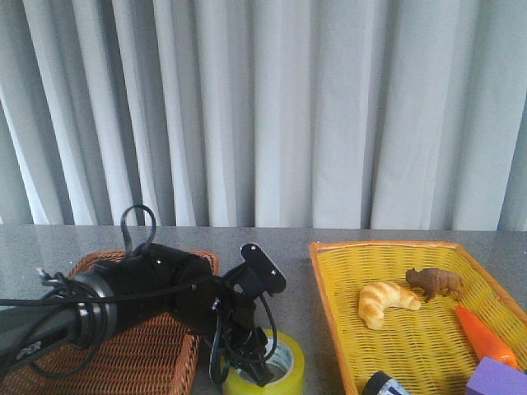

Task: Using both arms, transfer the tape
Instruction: 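Move the left gripper down over the tape roll and close on it, then lift the tape roll with the left gripper over the brown basket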

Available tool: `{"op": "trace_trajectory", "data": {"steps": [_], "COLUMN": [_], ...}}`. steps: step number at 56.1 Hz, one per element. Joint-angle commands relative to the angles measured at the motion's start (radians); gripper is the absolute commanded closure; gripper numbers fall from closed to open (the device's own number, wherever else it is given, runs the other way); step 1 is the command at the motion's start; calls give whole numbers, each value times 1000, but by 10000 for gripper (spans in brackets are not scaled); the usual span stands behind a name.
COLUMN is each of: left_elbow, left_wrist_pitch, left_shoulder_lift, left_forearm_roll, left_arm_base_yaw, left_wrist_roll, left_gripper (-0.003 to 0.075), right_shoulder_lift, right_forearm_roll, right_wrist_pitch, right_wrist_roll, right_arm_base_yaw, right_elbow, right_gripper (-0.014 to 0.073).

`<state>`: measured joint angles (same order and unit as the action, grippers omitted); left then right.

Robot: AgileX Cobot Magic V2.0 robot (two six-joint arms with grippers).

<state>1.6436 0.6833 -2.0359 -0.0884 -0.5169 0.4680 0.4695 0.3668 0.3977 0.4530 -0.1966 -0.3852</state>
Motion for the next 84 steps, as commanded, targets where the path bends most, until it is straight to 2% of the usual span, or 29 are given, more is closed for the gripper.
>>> {"op": "trace_trajectory", "data": {"steps": [1,14,20,40,62,73,84], "left_elbow": [25,25,25,25,25,24,22], "left_wrist_pitch": [-47,-49,-40,-48,-18,64,111], "left_shoulder_lift": [24,9,7,66,358,462,436], "left_forearm_roll": [-14,-14,-14,-15,5,8,4], "left_arm_base_yaw": [-4,-4,-4,-4,23,175,315], "left_wrist_roll": [-1,-1,-1,-11,-91,-103,-153], "left_gripper": [381,388,426,729,727,727,727], "right_shoulder_lift": [2,2,2,2,2,2,2], "right_forearm_roll": [8,8,8,8,8,8,8], "right_wrist_pitch": [-60,-60,-60,-62,-63,-62,-59], "right_wrist_roll": [1,1,1,1,1,1,1], "right_arm_base_yaw": [5,5,5,5,5,5,5], "right_elbow": [-25,-25,-25,-25,-25,-25,-25], "right_gripper": [599,598,598,599,599,599,599]}}
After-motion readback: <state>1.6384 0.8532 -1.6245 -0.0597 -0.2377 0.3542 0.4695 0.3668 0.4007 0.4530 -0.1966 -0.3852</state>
